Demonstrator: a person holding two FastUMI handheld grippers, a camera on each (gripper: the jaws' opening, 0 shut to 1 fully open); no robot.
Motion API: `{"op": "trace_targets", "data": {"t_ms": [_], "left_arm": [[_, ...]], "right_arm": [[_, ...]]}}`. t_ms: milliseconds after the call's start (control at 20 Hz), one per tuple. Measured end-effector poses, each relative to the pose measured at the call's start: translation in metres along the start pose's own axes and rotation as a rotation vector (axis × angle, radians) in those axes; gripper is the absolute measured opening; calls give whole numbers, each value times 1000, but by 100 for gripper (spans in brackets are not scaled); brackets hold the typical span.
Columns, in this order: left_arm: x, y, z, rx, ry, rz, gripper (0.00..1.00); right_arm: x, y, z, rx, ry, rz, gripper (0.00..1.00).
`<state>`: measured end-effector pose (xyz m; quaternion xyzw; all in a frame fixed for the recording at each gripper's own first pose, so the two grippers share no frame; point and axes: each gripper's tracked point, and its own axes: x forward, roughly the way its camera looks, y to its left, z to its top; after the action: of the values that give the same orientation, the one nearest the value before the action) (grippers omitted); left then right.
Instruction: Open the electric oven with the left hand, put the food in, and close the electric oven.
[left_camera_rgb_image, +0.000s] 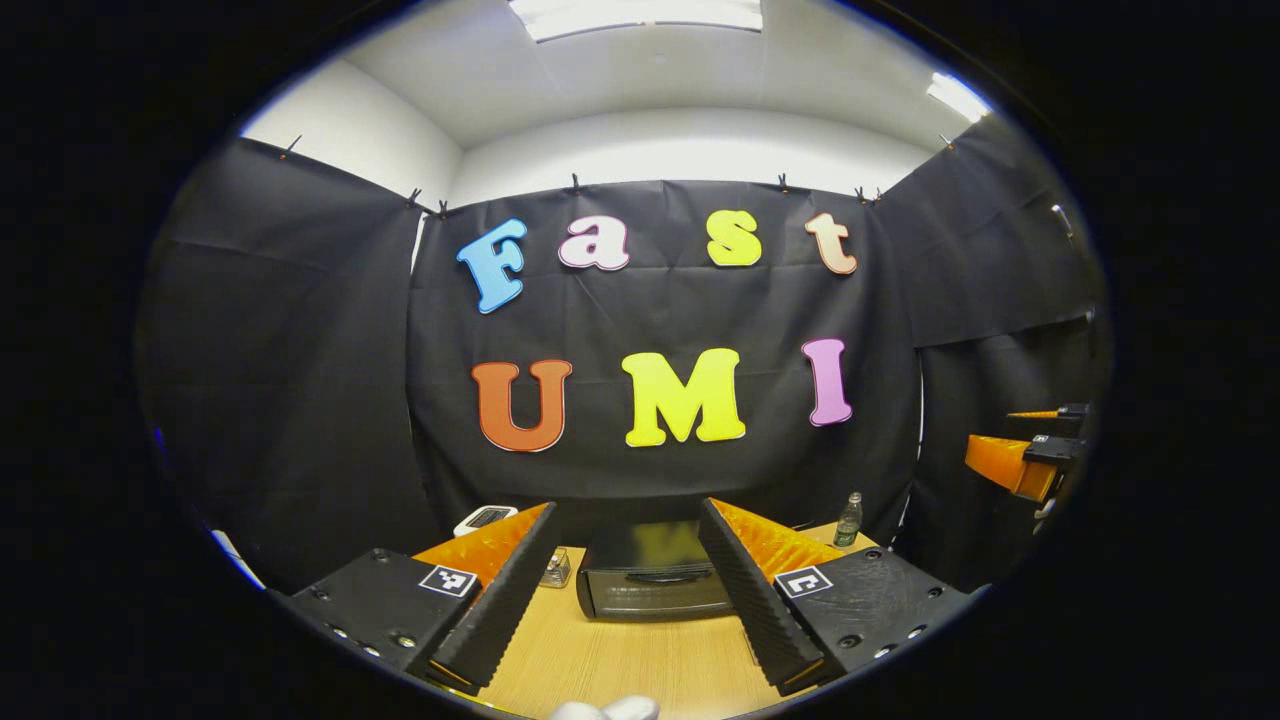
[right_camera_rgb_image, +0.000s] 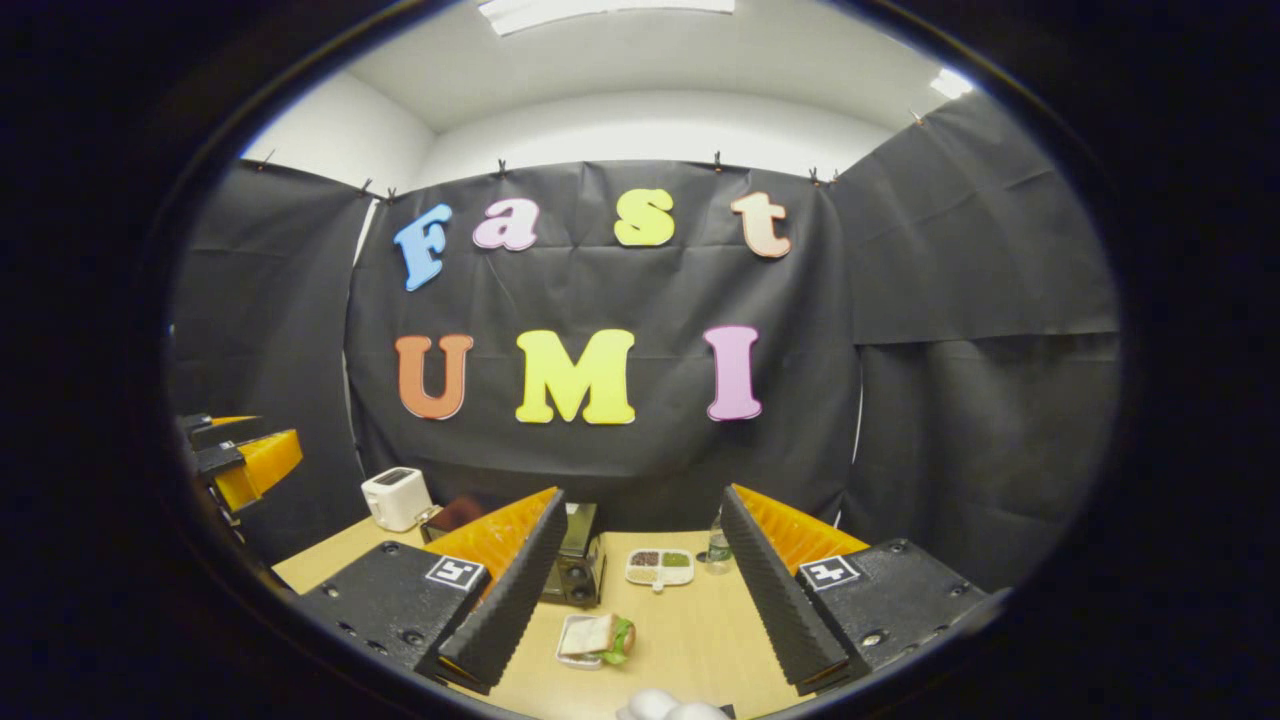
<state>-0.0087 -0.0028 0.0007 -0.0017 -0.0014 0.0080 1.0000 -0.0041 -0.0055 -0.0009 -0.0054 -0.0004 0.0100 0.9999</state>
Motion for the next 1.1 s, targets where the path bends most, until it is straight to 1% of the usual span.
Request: {"op": "trace_targets", "data": {"t_ms": [350, 550, 650, 800, 1100], "left_arm": [[15, -5, -11, -7, 12, -8, 93], [32, -6, -21, 14, 9, -5, 93], [44, -9, -37, 15, 25, -6, 92], [67, -15, -60, -12, 24, -22, 92], [134, -38, -120, -26, 43, -66, 92]], "right_arm": [[4, -11, 1, 2, -8, -8, 99], [9, -14, -1, 3, -8, -11, 99], [11, -16, 0, 10, -18, -5, 99], [14, -20, 2, -9, -32, -5, 99], [15, -31, -2, -69, -28, -23, 99]]}}
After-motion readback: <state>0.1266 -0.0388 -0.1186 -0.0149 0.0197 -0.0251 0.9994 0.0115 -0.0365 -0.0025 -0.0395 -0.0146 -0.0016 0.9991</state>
